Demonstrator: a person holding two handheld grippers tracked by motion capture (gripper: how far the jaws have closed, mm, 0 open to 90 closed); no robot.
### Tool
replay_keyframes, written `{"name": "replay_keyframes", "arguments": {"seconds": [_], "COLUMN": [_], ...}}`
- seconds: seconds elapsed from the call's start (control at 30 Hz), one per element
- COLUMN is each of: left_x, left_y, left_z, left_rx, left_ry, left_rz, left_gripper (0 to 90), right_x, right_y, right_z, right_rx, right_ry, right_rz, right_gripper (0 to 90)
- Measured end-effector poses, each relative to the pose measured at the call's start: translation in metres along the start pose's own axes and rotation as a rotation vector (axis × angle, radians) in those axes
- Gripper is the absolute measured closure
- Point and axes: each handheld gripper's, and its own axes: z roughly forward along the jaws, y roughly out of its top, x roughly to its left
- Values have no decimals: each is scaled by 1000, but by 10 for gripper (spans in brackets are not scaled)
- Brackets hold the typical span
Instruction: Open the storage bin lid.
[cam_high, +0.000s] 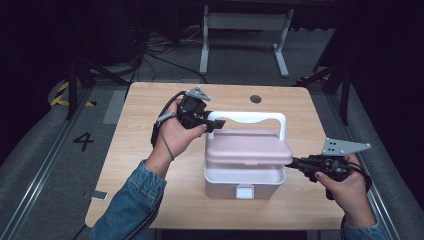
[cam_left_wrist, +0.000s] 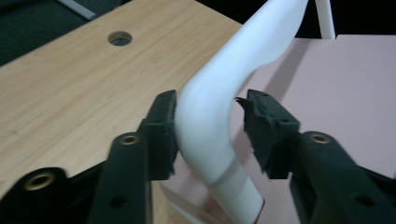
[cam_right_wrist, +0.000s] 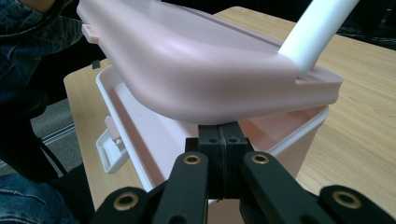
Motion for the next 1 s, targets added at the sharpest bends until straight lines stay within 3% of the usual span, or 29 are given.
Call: {"name": "replay_keyframes", "arguments": {"seconds": [0.07,0.27,0.37,0.63,0.77,1.0], "left_x": [-1,-4,-7,-15,-24,-27], "left_y": [-6,-26,-32,-50,-53,-66], "left_z": [-10,-34,-40,-46,-44,-46], "left_rx": [-13,-39,-34,-52,-57,-46], "left_ry": [58,90,97,94,122,93], "left_rz": [22,35,60,70,148,168], "left_gripper": [391,370,361,345,333,309], "right_x": [0,-1,-1,-4,-7,-9], "right_y": [1,6,9,19,22,24], "right_z": [-1,-2,-2,1,4,5], "right_rx": [-3,-25,-38,-79,-79,-83], "right_ry": [-2,-5,-12,-18,-27,-33], "right_rz": [-3,-5,-11,-28,-29,-27], "right_gripper": [900,900,900,900,900,900]}}
